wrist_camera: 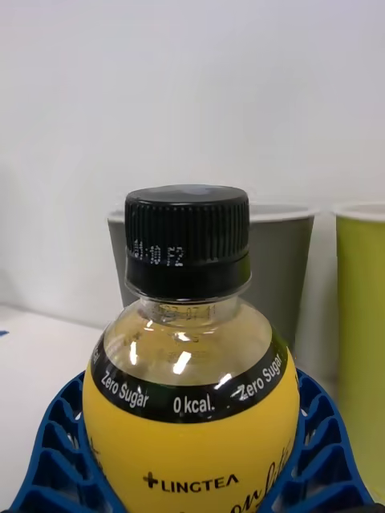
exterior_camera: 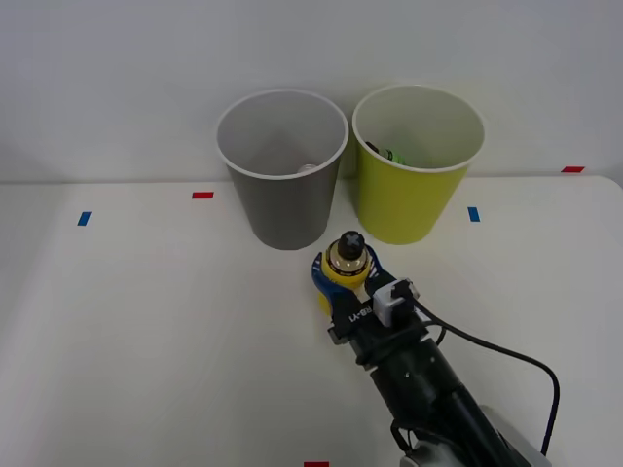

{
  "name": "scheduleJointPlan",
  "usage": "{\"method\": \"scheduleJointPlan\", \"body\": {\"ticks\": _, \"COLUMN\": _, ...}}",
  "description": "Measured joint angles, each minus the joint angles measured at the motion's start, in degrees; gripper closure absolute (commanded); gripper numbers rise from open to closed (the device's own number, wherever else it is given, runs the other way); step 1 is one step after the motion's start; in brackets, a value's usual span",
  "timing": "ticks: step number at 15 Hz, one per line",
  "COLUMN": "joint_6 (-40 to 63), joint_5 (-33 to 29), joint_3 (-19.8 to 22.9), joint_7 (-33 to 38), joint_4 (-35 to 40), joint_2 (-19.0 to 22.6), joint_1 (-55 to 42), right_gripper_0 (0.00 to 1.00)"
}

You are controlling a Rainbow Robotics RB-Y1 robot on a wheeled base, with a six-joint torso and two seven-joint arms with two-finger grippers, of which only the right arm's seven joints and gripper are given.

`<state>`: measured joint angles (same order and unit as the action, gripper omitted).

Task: Put cans in the gray bin, plastic bottles in the light green bin

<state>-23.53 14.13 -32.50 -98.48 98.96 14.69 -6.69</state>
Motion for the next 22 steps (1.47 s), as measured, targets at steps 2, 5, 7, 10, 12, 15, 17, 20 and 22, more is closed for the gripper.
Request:
{"method": "scheduleJointPlan", "body": {"ticks": 2, "joint_6": -0.01, "joint_5": -0.02, "joint_3": 0.32, "joint_7": 0.43, "joint_4": 3.68, "joint_2": -0.05, "joint_1": -2.59, "right_gripper_0": 1.0}}
{"method": "scheduleJointPlan", "body": {"ticks": 5, "joint_6": 0.13, "joint_5": -0.56, "joint_3": 1.01, "joint_7": 1.32, "joint_4": 10.87, "joint_2": 0.61, "joint_1": -6.63, "right_gripper_0": 1.0}}
{"method": "scheduleJointPlan", "body": {"ticks": 7, "joint_6": 1.13, "joint_5": -0.57, "joint_3": 1.81, "joint_7": 2.1, "joint_4": 16.28, "joint_2": 1.07, "joint_1": -9.21, "right_gripper_0": 1.0}}
{"method": "scheduleJointPlan", "body": {"ticks": 10, "joint_6": 8.4, "joint_5": -0.4, "joint_3": 3.57, "joint_7": 3.64, "joint_4": 28.07, "joint_2": 1.37, "joint_1": -12.89, "right_gripper_0": 1.0}}
{"method": "scheduleJointPlan", "body": {"ticks": 12, "joint_6": 15.59, "joint_5": -0.14, "joint_3": 5.85, "joint_7": 8.53, "joint_4": 35.54, "joint_2": 1.47, "joint_1": -13.42, "right_gripper_0": 1.0}}
{"method": "scheduleJointPlan", "body": {"ticks": 15, "joint_6": 23.74, "joint_5": 0.46, "joint_3": 11.73, "joint_7": 15.65, "joint_4": 39.0, "joint_2": 1.35, "joint_1": -6.68, "right_gripper_0": 1.0}}
{"method": "scheduleJointPlan", "body": {"ticks": 17, "joint_6": 31.06, "joint_5": 0.84, "joint_3": 16.12, "joint_7": 19.5, "joint_4": 39.21, "joint_2": 0.67, "joint_1": -0.78, "right_gripper_0": 1.0}}
{"method": "scheduleJointPlan", "body": {"ticks": 20, "joint_6": 43.64, "joint_5": 1.18, "joint_3": 22.85, "joint_7": 24.54, "joint_4": 39.21, "joint_2": -0.29, "joint_1": 7.61, "right_gripper_0": 1.0}}
{"method": "scheduleJointPlan", "body": {"ticks": 22, "joint_6": 50.1, "joint_5": 1.48, "joint_3": 26.5, "joint_7": 27.8, "joint_4": 37.51, "joint_2": -0.07, "joint_1": 14.03, "right_gripper_0": 1.0}}
